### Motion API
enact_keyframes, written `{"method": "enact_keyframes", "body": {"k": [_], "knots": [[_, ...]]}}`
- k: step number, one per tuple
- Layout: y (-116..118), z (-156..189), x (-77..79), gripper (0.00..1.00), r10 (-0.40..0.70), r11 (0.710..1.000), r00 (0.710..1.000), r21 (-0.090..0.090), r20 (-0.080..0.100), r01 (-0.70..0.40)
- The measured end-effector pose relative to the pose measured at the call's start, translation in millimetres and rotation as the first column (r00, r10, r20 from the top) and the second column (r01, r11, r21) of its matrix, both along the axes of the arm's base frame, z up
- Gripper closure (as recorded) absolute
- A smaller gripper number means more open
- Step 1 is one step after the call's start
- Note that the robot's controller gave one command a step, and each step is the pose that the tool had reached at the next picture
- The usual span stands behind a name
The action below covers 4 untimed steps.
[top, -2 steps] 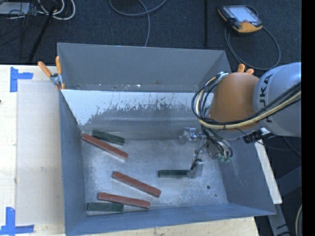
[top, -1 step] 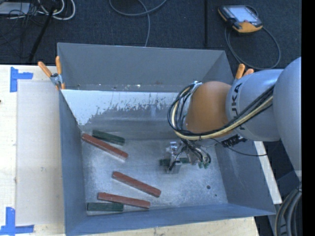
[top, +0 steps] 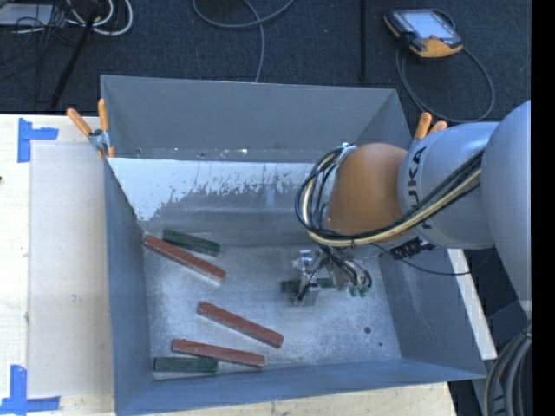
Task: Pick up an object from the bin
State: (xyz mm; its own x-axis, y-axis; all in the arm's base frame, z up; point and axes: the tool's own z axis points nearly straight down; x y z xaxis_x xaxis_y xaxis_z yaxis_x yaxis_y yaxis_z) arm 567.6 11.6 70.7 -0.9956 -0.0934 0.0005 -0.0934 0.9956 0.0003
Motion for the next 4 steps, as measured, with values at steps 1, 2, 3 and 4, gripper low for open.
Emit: {"method": "enact_keyframes", "body": {"k": [1,2,3,4], "knots": [[0.4,54.9,5.9,1.00,-0.014,1.000,1.000,0.001,-0.005,0.014],[-12.4,122.1,-7.0,1.00,0.046,0.999,0.999,0.000,-0.004,-0.046],[0.9,107.7,-31.5,0.00,-0.088,0.996,0.996,0.000,0.000,0.088],[3.3,102.3,-34.9,0.00,-0.095,0.996,0.995,0.000,-0.002,0.095]]}}
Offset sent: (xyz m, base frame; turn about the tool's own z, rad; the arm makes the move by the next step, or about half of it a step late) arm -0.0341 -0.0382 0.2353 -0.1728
